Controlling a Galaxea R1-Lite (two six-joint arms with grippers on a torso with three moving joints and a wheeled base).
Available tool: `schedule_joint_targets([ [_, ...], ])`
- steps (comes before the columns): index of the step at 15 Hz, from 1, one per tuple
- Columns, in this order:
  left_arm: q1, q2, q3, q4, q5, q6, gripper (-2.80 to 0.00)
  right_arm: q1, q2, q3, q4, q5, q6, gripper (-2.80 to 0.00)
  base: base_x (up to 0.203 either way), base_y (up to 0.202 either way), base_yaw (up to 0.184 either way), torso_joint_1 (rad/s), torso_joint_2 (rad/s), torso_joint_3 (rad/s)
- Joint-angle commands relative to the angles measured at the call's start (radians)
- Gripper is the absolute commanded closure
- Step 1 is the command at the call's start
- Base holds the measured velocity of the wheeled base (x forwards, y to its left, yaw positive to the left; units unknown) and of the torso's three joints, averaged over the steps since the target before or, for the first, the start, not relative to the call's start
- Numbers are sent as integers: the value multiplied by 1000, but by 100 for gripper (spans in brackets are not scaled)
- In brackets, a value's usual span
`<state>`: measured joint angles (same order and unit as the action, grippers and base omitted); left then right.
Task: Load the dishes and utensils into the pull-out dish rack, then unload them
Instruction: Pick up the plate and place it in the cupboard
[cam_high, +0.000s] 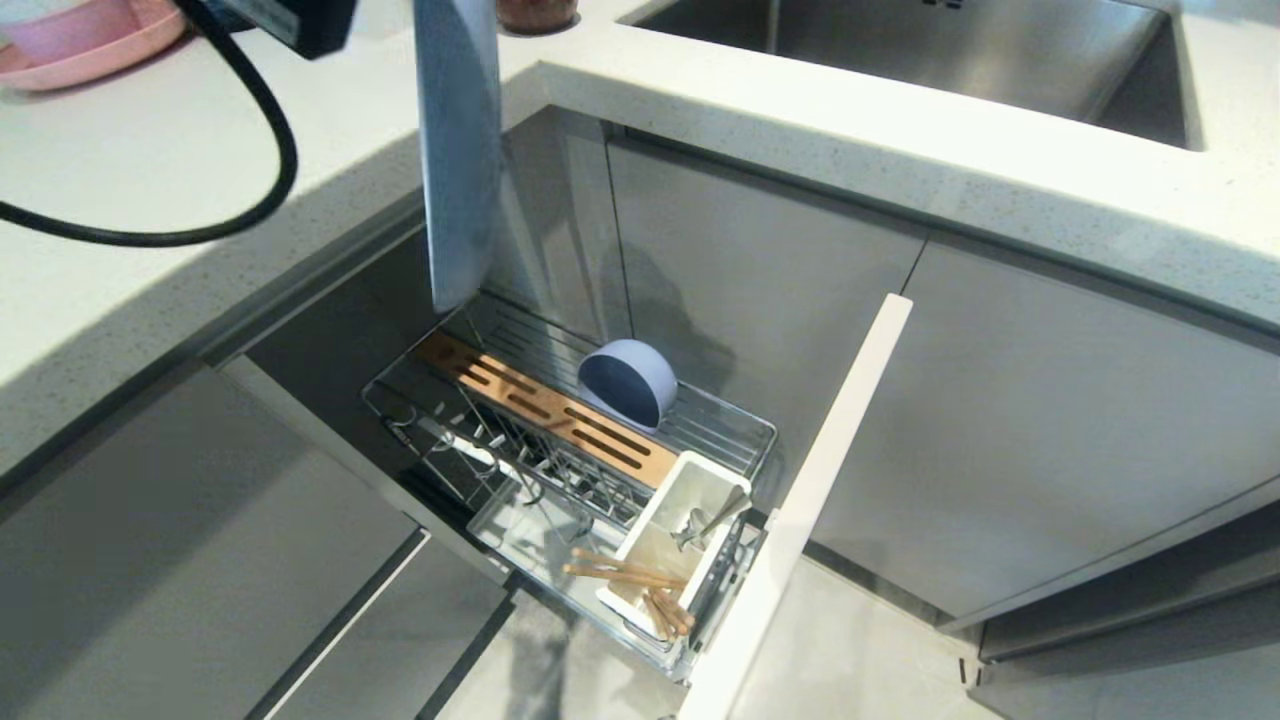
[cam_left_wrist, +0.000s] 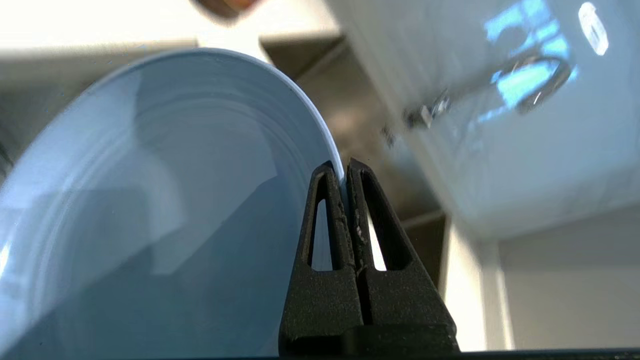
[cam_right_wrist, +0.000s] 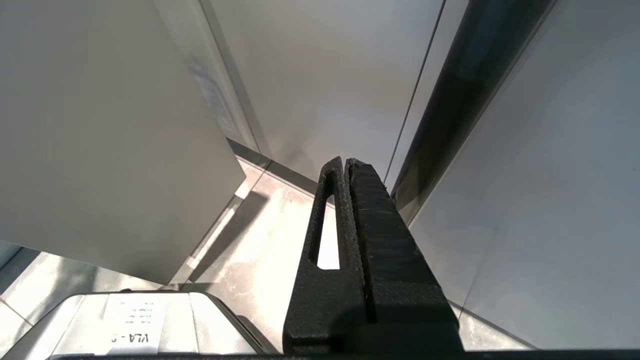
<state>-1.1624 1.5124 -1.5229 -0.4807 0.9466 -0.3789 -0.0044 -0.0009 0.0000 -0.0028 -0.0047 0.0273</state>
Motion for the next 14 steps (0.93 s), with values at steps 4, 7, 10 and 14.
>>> schedule_joint_targets([
  [4,-14,84,232,-203,-45,-7,0,0,-4,2,0,0,0,0,0,0,0,0,0,0],
  [7,22,126,334,-305,-60,-68,0,0,-4,2,0,0,0,0,0,0,0,0,0,0],
  [10,102,133,420,-337,-51,-206,0,0,-4,2,0,0,0,0,0,0,0,0,0,0],
  [14,126,134,462,-337,13,-385,0,0,-4,2,0,0,0,0,0,0,0,0,0,0],
])
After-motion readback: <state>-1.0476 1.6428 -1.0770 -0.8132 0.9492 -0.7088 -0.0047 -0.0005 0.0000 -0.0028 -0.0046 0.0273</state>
